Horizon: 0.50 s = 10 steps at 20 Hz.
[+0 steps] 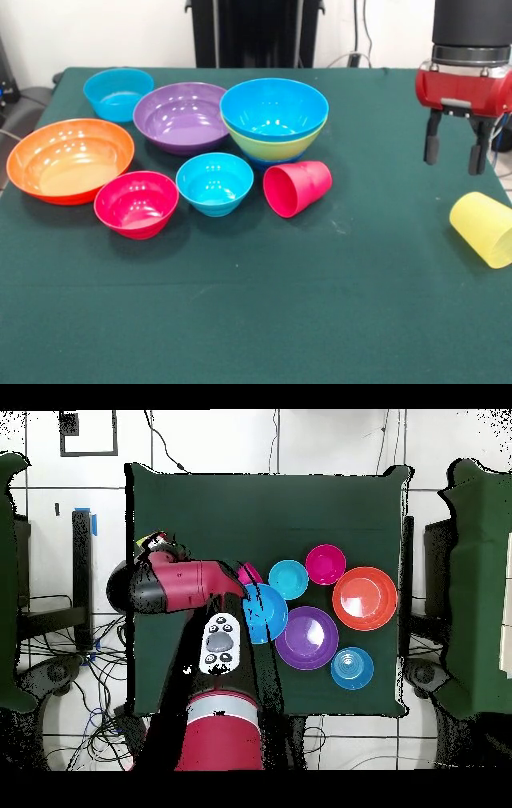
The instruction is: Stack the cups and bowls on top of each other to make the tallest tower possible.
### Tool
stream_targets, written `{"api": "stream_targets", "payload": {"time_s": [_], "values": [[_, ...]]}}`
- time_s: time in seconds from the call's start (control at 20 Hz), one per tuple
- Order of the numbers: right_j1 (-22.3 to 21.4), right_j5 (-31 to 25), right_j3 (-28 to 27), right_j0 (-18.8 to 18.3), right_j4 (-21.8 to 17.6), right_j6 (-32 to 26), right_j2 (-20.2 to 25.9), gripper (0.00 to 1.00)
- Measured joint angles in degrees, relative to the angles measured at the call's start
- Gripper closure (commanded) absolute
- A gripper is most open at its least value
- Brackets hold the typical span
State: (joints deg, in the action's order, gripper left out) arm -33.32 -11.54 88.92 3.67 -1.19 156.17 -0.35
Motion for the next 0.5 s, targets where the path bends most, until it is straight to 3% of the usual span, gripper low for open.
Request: {"api": "stream_targets", "payload": {"time_s": [0.5], "values": [[-2.40,0.00,-1.06,-0.18,1.71,0.00,0.30,0.00]]}}
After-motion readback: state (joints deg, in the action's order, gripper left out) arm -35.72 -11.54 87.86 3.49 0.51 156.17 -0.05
